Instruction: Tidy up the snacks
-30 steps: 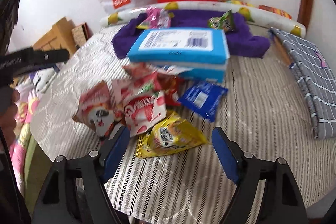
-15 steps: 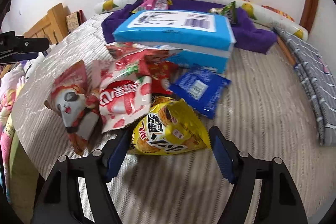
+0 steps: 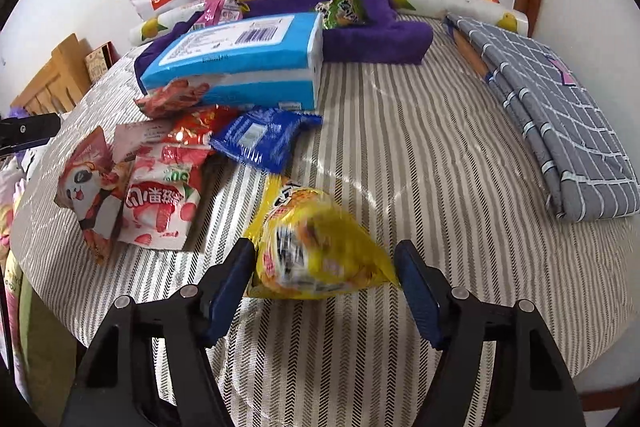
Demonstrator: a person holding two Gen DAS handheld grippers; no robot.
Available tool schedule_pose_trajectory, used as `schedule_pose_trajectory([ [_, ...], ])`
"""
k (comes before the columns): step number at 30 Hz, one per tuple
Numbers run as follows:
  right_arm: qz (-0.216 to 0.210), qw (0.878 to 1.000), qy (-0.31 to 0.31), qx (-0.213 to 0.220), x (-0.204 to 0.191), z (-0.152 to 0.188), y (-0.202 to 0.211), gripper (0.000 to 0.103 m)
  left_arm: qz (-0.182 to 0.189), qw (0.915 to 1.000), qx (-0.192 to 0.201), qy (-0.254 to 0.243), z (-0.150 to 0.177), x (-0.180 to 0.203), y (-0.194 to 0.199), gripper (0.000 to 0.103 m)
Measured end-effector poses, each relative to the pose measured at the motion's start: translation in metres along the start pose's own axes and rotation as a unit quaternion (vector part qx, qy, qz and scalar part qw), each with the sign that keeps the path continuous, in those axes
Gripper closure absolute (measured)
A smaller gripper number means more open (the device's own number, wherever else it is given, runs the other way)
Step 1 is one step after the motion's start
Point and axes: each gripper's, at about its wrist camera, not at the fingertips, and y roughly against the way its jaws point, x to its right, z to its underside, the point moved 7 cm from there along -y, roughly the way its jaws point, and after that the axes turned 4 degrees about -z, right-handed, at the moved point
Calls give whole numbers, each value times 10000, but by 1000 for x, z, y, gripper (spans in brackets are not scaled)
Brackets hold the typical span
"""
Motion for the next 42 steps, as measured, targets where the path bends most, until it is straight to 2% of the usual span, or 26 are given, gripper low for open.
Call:
schedule_pose_trajectory([
  [6, -7, 9999, 9, 104, 1, -2, -6, 27, -151, 9994, -296, -66, 7, -5, -25, 22],
  [15, 36, 9998, 82, 189, -2, -5, -10, 21, -238, 9980, -489, 313, 5, -28, -56, 22],
  [18, 50, 9997, 83, 225, -3, -8, -13, 17, -263, 9983, -431, 286, 3, -31, -58, 22],
  [24, 112, 9995, 124, 268, -3, -10, -15, 16, -259, 9989, -337, 171, 4, -31, -57, 23],
  [26, 136, 9995, 118, 263, -3, -11, -15, 18, -306, 9988, -330, 199, 4, -34, -56, 31],
  [31, 121, 9996, 18, 242, -1, -11, -12, 28, -286, 9987, -301, 309, 6, -42, -49, 39],
  [37, 30, 9996, -92, 248, -2, -10, -4, 33, -339, 9985, -219, 361, 6, -46, -36, 39],
  [38, 35, 9996, -89, 258, -3, -11, -2, 36, -330, 9986, -193, 362, 6, -45, -33, 39],
  [39, 28, 9996, -83, 266, -3, -11, -1, 43, -317, 9987, -161, 366, 5, -45, -29, 39],
  [42, -80, 9996, -99, 239, -7, -12, 3, 44, -300, 9989, -91, 354, 3, -41, -22, 39],
])
